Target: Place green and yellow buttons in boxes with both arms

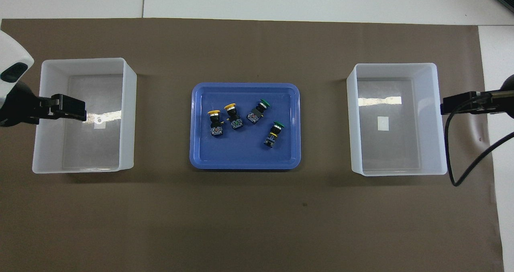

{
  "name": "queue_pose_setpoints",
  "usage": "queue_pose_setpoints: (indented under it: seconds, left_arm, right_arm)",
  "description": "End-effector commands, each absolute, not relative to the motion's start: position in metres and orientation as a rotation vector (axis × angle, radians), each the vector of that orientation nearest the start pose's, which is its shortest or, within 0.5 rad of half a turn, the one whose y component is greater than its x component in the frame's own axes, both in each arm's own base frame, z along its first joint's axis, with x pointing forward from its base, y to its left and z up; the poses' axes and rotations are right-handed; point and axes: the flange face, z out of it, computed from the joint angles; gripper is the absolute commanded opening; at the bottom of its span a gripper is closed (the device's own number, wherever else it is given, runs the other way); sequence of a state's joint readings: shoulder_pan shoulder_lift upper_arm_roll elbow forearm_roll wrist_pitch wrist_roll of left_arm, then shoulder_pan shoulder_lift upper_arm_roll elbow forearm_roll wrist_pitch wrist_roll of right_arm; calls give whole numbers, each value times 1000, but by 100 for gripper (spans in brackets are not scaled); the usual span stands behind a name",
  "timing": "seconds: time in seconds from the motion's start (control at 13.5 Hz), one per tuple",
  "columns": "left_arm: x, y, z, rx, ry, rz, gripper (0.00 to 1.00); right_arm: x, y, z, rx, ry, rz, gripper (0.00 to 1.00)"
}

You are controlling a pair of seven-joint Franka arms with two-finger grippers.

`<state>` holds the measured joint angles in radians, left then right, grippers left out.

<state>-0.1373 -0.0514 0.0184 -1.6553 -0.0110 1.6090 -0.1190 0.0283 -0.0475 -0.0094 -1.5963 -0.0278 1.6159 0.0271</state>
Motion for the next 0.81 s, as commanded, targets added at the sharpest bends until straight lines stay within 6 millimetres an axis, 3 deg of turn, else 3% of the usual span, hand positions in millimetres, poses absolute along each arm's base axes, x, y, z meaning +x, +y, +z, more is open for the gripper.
queue_pose_setpoints:
  seconds: [0.0, 0.22, 0.37, 0.44, 0.74]
  left_arm:
    - [530, -61, 617, -3165, 20, -16, 100]
    - [531, -62, 618, -3167, 10, -42, 100]
    - [532, -80, 600, -3170, 51, -116, 100]
    - [531, -104, 580, -3173, 99, -134, 100]
    - [549, -195, 486, -3210, -64, -248, 100]
  right_arm:
    - [536, 5, 645, -3186, -8, -109, 100]
    - [537, 2, 646, -3181, 14, -121, 100]
    - [535, -1, 645, -3170, 17, -108, 100]
    - [536, 0, 645, -3169, 12, -107, 100]
    - [532, 6, 640, -3170, -3, -79, 100]
